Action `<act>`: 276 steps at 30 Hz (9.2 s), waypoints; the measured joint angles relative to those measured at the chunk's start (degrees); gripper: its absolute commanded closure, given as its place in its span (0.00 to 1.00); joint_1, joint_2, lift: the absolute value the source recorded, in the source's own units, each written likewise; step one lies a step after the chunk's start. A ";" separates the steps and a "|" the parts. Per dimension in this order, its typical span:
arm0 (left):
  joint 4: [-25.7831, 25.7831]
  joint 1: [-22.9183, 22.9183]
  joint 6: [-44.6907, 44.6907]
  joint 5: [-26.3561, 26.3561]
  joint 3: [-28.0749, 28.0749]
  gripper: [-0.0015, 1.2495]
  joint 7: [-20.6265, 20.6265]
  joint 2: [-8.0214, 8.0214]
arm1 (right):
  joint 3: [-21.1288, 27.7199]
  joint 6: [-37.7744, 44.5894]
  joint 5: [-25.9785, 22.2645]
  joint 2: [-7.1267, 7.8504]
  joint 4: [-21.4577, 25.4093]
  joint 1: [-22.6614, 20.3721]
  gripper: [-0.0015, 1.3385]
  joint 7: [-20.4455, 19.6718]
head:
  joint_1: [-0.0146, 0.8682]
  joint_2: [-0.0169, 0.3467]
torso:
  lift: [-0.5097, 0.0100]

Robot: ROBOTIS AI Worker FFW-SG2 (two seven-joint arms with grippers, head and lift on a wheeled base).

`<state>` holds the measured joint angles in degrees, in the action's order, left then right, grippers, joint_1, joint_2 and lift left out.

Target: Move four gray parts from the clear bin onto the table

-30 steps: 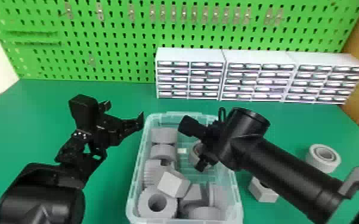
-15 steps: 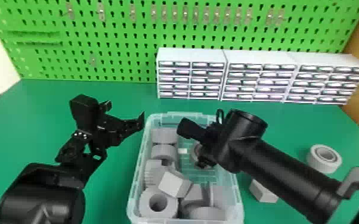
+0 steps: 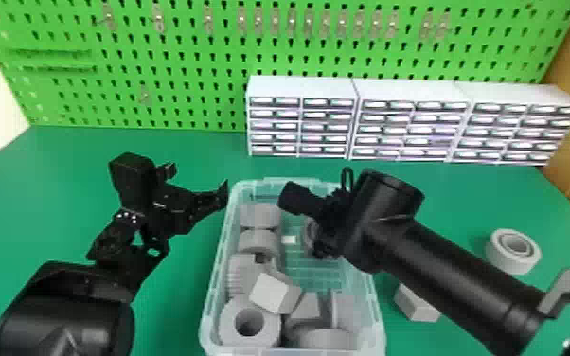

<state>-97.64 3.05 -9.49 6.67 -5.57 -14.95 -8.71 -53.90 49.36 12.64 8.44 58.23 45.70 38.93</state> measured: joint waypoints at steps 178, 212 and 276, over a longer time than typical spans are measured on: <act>-1.06 -1.66 -0.49 -0.60 1.07 0.09 -0.67 0.13 | 81.70 -25.48 -7.25 -4.35 44.50 -39.22 0.46 -16.35 | 0.78 0.14 | 0.89; -0.97 -0.10 2.04 -3.44 3.54 0.09 -0.61 0.54 | 81.38 -39.70 -6.60 -7.39 41.53 -40.99 0.43 -21.41 | 0.78 0.14 | 0.89; -0.97 -0.04 5.77 -3.65 3.22 0.09 0.51 0.79 | 80.62 -39.87 -5.35 -6.15 41.18 -40.75 0.38 -22.06 | 0.78 0.14 | 0.89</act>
<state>-98.61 3.00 -3.72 3.02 -2.35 -14.43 -7.91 26.72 9.49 7.29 2.29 99.41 4.94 16.87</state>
